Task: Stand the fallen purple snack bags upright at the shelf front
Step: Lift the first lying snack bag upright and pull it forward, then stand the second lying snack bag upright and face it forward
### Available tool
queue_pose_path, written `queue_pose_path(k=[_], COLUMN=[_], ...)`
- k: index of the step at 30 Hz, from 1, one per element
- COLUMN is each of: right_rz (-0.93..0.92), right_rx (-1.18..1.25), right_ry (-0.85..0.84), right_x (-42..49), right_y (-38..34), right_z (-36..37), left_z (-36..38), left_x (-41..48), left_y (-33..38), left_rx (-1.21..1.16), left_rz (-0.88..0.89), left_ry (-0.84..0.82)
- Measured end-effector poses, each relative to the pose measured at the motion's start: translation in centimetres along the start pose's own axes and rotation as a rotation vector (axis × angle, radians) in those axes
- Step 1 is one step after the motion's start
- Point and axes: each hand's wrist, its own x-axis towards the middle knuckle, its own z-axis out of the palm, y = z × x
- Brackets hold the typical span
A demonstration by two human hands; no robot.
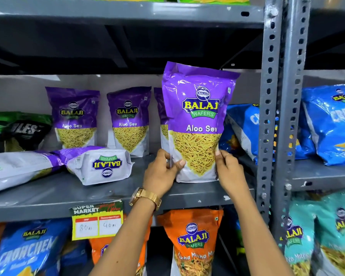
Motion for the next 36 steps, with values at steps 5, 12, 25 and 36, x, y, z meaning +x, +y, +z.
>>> queue_pose_path(k=[5, 12, 25, 36], right_rz=[-0.015, 0.074, -0.536, 0.370], right_rx=[-0.037, -0.026, -0.078, -0.210], right_ry=[0.011, 0.117, 0.105, -0.948], right_x=[-0.4, -0.8, -1.4, 6.2], right_y=[-0.2, -1.0, -16.0, -13.8], right_z=[0.0, 0.3, 13.2, 21.5], left_z=[-0.1, -1.7, -19.9, -22.0], left_x=[-0.6, -0.9, 4.2, 2.7], left_y=[-0.2, -0.4, -5.4, -11.2], left_rx=[0.021, -0.040, 0.420, -0.148], left_rz=[0.027, 0.024, 0.135, -0.611], left_ry=[0.023, -0.188, 0.190, -0.311])
